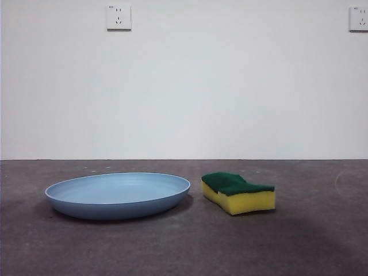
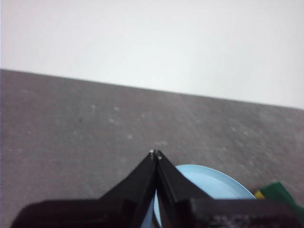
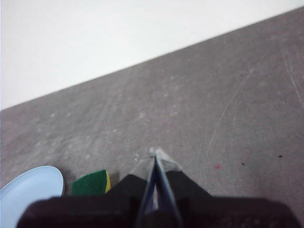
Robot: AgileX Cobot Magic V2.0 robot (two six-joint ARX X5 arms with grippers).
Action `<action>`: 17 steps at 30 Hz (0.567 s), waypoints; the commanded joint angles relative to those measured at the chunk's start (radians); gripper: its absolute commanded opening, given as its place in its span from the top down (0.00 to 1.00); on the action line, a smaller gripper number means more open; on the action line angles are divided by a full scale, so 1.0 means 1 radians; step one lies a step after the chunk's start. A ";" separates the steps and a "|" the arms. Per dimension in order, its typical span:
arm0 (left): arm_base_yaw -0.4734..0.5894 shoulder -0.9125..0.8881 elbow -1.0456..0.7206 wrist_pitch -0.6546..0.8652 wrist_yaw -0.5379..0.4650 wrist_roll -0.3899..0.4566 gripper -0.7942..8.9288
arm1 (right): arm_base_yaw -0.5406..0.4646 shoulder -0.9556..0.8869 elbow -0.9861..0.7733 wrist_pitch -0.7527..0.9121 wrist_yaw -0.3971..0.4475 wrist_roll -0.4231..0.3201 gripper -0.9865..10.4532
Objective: Pick up the plate,pick up the cloth,clean the plate with the cloth
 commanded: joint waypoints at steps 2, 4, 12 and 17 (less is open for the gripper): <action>0.003 0.129 0.113 -0.055 0.031 0.001 0.92 | 0.002 0.131 0.137 -0.074 -0.031 -0.061 0.92; 0.002 0.204 0.174 -0.090 0.074 0.032 0.92 | 0.002 0.198 0.205 -0.119 -0.061 -0.106 0.92; -0.007 0.515 0.419 -0.360 0.224 0.133 0.92 | 0.002 0.449 0.441 -0.354 -0.214 -0.267 0.91; -0.009 0.627 0.468 -0.378 0.280 0.129 0.92 | 0.003 0.536 0.484 -0.400 -0.221 -0.286 0.87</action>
